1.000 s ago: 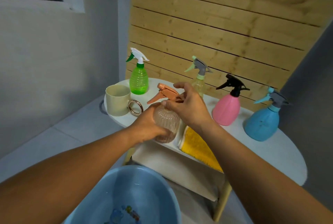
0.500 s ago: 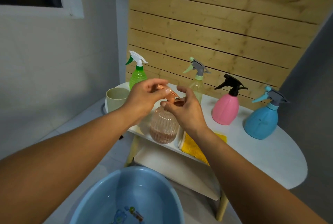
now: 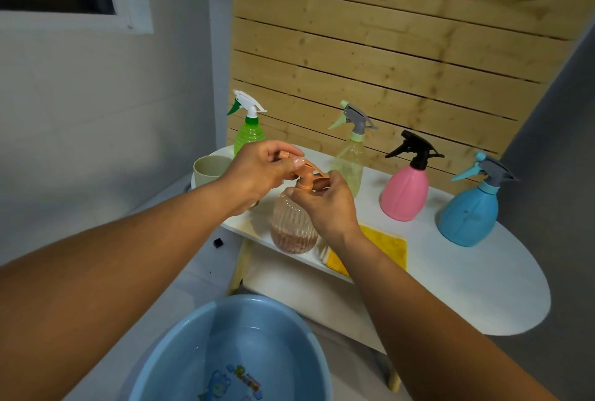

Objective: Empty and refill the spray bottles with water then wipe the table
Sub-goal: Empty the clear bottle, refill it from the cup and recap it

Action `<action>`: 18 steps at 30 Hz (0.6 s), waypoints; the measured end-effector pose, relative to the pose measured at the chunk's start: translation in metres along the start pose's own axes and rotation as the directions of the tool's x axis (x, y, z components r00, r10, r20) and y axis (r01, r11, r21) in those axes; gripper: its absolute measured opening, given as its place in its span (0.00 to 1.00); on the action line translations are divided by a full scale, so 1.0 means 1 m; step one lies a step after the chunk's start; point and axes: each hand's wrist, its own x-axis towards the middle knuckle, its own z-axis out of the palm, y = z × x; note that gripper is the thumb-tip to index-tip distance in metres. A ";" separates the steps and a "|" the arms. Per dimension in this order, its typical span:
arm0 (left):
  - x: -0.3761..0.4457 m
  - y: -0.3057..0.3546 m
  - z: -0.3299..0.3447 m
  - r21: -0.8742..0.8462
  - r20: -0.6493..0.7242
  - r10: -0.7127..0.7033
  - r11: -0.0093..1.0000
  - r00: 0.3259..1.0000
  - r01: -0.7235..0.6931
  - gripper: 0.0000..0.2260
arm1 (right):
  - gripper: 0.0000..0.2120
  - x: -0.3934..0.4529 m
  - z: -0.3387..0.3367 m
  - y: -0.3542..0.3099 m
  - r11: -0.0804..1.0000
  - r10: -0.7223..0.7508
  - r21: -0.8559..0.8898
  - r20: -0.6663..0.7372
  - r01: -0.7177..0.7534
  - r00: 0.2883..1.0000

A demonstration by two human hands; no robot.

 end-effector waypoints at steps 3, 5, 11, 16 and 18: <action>0.001 0.000 -0.003 -0.004 0.016 -0.011 1.000 1.000 0.011 0.05 | 0.21 -0.005 0.003 -0.001 0.999 -0.019 0.037 0.040 0.018 0.999; 0.001 -0.001 -0.003 -0.012 0.016 -0.014 1.000 1.000 0.014 0.05 | 0.09 -0.005 -0.003 -0.001 0.996 -0.075 0.053 0.100 0.070 0.992; 0.000 -0.003 -0.001 -0.043 0.008 -0.011 0.999 1.000 0.011 0.05 | 0.19 -0.001 -0.002 -0.005 1.000 0.020 0.017 0.018 -0.021 1.000; 0.000 -0.002 -0.002 -0.035 0.002 -0.011 0.999 1.000 0.011 0.05 | 0.13 -0.006 -0.008 0.000 0.998 -0.041 0.057 0.147 0.033 0.988; 0.001 -0.002 -0.001 -0.027 0.003 -0.015 1.000 1.000 0.015 0.05 | 0.09 -0.004 -0.014 0.001 0.997 -0.045 0.063 0.168 0.035 0.985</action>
